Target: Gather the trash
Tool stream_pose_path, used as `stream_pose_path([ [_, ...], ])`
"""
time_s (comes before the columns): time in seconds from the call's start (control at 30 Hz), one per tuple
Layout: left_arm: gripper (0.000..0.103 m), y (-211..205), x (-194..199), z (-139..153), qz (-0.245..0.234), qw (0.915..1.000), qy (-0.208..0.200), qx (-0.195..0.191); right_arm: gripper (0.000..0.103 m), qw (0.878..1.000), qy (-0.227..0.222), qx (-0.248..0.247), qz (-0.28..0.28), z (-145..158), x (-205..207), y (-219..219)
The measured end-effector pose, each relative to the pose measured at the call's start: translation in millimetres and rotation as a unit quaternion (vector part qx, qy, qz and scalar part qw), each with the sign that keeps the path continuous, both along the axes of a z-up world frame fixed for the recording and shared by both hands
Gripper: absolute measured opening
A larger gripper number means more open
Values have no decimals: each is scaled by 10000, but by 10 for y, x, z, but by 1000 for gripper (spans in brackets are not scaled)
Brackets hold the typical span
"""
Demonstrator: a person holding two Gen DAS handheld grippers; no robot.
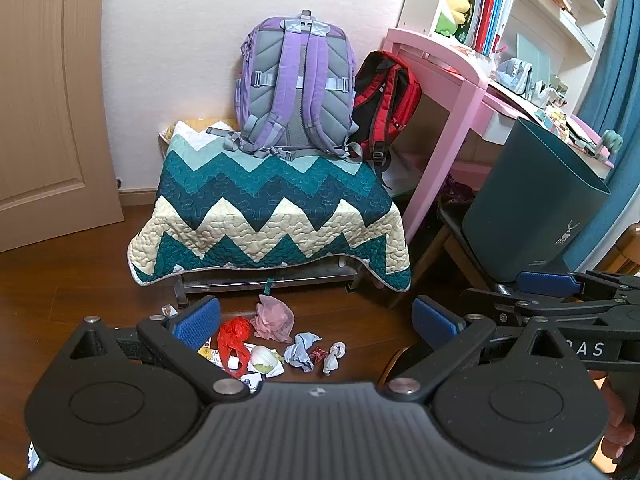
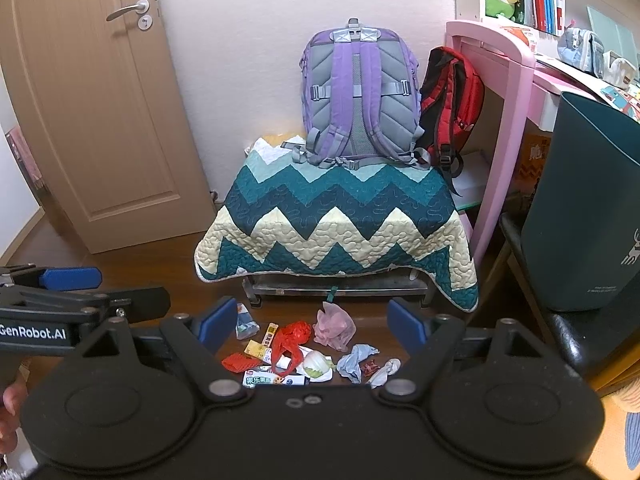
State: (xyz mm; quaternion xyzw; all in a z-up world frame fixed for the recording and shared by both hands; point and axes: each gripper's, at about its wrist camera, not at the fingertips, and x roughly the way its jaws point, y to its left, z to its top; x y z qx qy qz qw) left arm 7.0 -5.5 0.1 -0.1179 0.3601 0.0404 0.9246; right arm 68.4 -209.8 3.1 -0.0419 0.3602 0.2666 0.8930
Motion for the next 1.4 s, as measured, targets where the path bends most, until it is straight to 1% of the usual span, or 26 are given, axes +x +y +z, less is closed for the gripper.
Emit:
stream_pose_path([
  [1.4,103,-46,-34,16,-20,10000,-67,-28,82,10000,-5,30,-17,7,12,-9],
])
